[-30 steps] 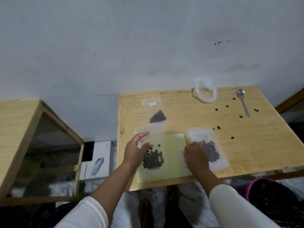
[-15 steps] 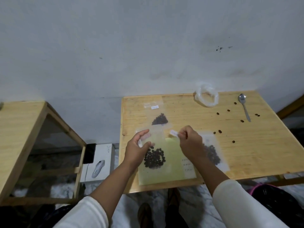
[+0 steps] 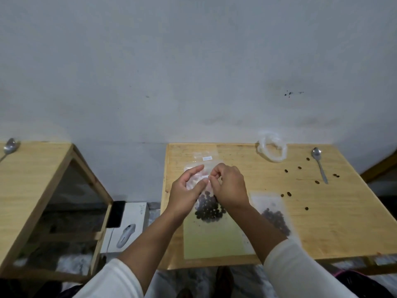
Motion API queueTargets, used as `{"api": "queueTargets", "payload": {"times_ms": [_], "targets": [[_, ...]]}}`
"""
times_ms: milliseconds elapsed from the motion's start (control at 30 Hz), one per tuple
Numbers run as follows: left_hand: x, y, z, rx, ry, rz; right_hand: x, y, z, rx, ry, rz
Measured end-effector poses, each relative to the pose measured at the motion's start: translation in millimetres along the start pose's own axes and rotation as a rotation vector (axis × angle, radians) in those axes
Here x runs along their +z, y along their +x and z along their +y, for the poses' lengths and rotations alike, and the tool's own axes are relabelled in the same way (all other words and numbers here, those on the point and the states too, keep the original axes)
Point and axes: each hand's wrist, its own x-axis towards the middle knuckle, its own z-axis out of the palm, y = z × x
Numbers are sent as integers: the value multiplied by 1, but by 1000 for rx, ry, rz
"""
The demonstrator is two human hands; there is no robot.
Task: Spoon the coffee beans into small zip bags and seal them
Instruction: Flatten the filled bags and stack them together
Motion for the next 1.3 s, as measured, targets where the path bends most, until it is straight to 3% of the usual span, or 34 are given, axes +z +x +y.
{"api": "queueTargets", "payload": {"times_ms": [167,267,333,533,633,767,833,1100,1300], "targets": [[3,12,7,-1,17,121,6,-4,3,-93,19,145],[6,25,9,-7,40,177,14,-7,8,-316,-139,236],[10,33,9,-8,45,185,19,-4,14,-350,-227,288],[17,60,3,-49,52,236,21,28,34,-201,-322,192],[19,82,0,-76,65,256,28,40,54,-69,-58,134],[23,116,-10,-104,109,247,33,57,72,240,476,-125],[26,131,-18,-160,121,217,38,68,84,333,562,-131],[42,152,-56,-385,353,178,62,107,119,502,396,-127],[49,148,-73,-343,646,116,80,110,138,351,133,-193]]}}
